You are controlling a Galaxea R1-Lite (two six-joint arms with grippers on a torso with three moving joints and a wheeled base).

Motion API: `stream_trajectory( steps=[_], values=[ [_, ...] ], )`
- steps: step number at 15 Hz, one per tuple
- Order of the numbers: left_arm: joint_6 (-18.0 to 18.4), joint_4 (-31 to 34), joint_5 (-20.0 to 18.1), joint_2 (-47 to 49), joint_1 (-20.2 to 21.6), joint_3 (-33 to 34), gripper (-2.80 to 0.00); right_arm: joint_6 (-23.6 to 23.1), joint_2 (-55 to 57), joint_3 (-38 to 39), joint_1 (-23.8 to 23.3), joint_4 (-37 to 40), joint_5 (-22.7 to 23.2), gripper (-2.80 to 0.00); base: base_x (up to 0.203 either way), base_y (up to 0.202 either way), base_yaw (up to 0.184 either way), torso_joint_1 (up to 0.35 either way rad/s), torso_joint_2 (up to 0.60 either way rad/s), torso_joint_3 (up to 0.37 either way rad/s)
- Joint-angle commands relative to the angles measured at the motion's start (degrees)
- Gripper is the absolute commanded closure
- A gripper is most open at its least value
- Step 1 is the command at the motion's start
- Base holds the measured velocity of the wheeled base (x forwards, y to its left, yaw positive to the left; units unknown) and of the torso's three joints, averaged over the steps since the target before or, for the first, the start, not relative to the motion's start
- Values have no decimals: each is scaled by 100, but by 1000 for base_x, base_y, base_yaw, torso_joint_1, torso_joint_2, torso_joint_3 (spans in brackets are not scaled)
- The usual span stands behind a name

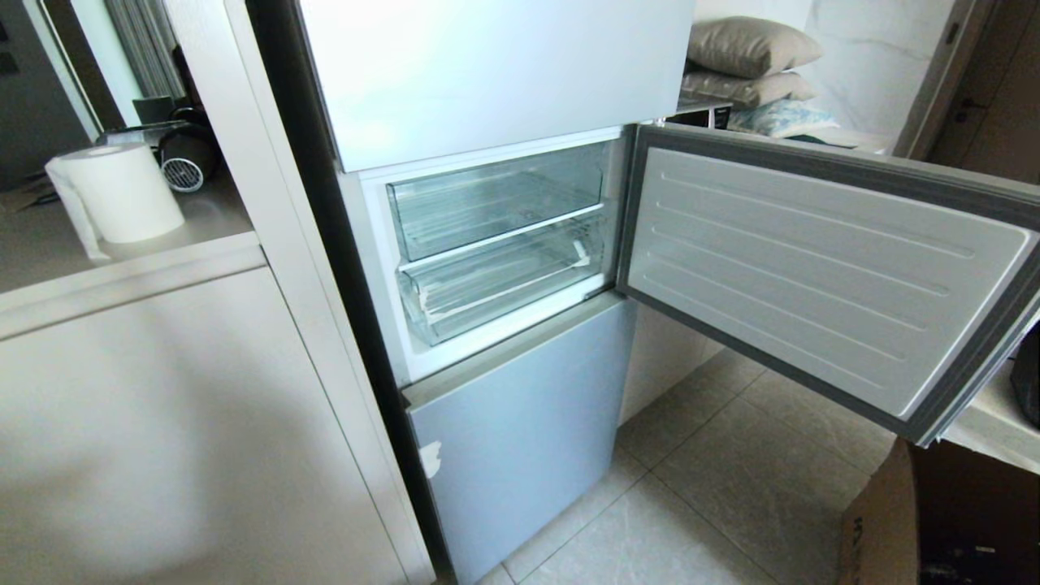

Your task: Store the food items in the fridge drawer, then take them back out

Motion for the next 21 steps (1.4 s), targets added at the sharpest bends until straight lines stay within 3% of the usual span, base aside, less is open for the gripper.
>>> stream_trajectory(
  steps=[1,5,11,14,18,21],
  values=[
    [2,1,0,7,4,0,0,549,1315,-530,-89,-728,26,0,0,0,0,0,0,0],
    [-6,1,0,15,4,0,0,1520,2677,-1628,-101,-986,33,0,0,0,0,0,0,0],
    [2,1,0,15,4,0,0,1734,4280,-3318,138,-993,79,0,0,0,0,0,0,0],
    [-4,1,0,15,4,0,0,1983,4627,-3635,373,-948,96,0,0,0,0,0,0,0],
    [1,1,0,15,-4,0,0,2661,4688,-3647,677,-967,721,0,0,0,0,0,0,0],
    [2,1,0,15,3,0,0,2731,4597,-3557,927,-972,866,0,0,0,0,0,0,0]
  ],
)
